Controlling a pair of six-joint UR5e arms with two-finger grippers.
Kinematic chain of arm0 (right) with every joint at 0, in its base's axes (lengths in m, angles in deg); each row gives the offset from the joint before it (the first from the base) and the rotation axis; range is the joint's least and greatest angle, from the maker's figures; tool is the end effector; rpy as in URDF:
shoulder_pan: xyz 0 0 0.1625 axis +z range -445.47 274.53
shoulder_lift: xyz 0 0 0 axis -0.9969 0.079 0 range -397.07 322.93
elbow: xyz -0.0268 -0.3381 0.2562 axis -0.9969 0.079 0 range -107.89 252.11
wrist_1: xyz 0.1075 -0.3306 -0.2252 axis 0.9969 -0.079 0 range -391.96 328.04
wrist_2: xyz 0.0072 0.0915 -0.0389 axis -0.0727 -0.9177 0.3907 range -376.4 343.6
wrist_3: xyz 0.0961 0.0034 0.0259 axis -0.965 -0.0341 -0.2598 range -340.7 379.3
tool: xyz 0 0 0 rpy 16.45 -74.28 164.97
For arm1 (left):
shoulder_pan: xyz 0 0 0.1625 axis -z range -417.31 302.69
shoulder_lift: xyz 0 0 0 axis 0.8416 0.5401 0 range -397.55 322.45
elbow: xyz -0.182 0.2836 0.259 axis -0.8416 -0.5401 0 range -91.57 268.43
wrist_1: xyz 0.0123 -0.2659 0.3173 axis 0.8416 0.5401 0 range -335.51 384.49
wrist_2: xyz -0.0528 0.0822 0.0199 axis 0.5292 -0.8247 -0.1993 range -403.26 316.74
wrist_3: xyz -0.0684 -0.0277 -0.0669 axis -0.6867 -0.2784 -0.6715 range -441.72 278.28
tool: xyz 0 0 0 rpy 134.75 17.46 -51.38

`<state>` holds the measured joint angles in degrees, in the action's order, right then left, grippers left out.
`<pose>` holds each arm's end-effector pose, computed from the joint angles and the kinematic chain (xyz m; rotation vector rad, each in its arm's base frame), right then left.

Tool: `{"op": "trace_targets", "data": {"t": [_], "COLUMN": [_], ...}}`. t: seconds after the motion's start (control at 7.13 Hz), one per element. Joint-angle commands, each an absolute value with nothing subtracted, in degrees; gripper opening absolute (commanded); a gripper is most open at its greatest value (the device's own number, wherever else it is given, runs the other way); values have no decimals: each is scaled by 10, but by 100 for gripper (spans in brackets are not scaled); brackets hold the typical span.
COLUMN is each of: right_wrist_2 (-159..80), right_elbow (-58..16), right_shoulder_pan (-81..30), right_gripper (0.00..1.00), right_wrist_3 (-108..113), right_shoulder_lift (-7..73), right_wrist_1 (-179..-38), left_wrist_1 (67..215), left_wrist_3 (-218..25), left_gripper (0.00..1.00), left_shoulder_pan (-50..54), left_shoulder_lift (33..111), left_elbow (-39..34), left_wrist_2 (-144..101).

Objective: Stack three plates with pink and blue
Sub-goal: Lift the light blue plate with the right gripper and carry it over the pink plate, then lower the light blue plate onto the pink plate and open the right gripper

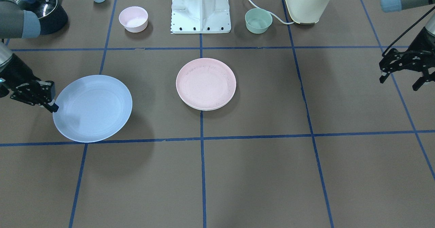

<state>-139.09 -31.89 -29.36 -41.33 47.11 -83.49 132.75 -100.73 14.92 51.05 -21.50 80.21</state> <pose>-0.2328 -0.4890 0.4116 0.2880 -1.0755 0.1274 0.0752 -0.4915 0.4695 0.4139 0.7312 0.1672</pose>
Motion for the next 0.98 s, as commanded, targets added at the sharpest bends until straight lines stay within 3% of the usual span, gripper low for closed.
{"op": "trace_targets", "data": {"t": [0.0,0.42,0.84], "right_wrist_2": [-1345,-1178,-1081], "right_elbow": [-355,-394,-374], "right_shoulder_pan": [-380,-539,-634], "right_gripper": [0,0,0], "right_wrist_3": [-553,-613,-617], "right_shoulder_lift": [393,318,313], "right_wrist_1": [-860,-1012,-1015], "left_wrist_1": [1316,1269,1269], "left_wrist_3": [-890,-818,-818], "left_gripper": [100,100,100], "left_shoulder_pan": [264,322,322], "left_shoulder_lift": [484,481,479], "left_elbow": [-157,-119,-122], "left_wrist_2": [808,904,906]}}
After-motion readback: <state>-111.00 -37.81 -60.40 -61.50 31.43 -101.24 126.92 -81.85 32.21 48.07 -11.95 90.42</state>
